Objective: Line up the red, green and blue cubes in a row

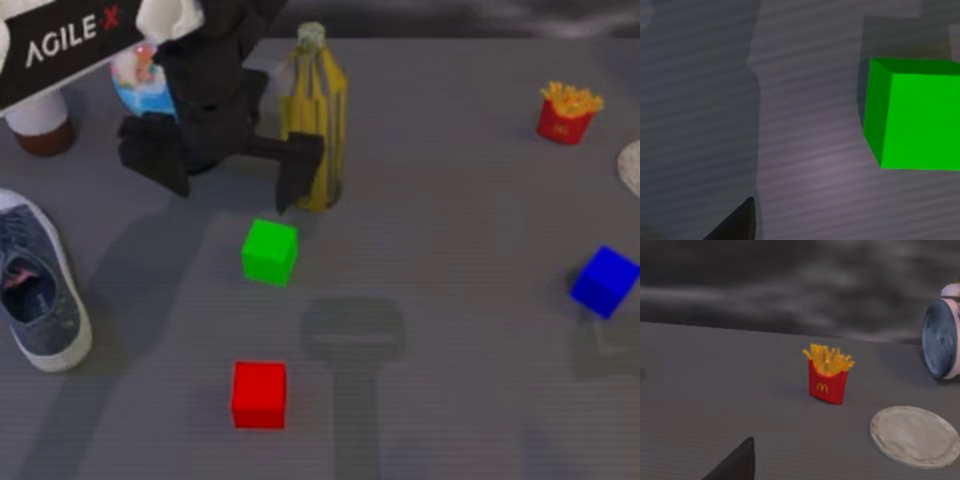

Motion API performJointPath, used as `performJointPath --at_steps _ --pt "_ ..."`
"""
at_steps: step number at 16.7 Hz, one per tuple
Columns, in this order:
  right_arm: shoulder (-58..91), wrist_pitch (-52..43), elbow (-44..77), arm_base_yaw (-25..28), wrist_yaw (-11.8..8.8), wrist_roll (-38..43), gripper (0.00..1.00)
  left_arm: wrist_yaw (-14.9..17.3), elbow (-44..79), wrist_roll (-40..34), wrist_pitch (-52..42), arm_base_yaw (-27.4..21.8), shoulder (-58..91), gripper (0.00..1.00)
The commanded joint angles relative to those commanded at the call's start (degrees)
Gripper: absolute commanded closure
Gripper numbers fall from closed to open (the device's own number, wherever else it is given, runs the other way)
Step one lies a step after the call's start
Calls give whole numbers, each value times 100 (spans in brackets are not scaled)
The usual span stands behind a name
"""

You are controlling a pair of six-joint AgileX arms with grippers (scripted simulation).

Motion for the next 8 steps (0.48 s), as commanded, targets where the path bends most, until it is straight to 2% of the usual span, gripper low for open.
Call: performJointPath --at_steps 4,8 --pt "-894 569 -835 -349 101 193 0 -10 830 -84 -419 -189 816 0" --pt "-974 621 -907 -379 111 211 0 -12 902 -92 -458 -207 886 0"
